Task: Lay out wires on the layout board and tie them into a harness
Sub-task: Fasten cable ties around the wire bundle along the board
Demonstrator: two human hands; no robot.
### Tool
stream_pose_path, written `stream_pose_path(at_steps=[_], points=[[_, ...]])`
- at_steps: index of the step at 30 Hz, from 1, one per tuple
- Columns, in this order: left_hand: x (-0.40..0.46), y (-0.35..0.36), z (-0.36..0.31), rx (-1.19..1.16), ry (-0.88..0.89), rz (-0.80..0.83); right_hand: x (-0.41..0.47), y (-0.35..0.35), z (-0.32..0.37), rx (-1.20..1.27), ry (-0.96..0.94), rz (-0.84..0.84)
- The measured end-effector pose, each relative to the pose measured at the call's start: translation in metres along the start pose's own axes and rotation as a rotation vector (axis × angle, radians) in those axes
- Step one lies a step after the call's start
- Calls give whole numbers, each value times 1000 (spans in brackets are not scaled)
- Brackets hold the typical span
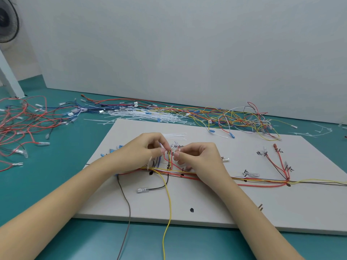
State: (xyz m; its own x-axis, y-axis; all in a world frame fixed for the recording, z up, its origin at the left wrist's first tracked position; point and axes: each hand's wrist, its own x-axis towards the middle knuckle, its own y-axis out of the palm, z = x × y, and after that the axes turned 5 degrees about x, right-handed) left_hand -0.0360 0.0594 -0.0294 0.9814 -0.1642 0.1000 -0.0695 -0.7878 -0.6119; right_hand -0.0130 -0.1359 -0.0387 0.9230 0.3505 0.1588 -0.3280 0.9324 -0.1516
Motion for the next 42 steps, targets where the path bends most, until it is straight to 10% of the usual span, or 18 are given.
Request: stream_pose_path(at_steps=[42], points=[[-3, 3, 8, 1, -49, -131, -7, 6, 5, -353, -161, 263]])
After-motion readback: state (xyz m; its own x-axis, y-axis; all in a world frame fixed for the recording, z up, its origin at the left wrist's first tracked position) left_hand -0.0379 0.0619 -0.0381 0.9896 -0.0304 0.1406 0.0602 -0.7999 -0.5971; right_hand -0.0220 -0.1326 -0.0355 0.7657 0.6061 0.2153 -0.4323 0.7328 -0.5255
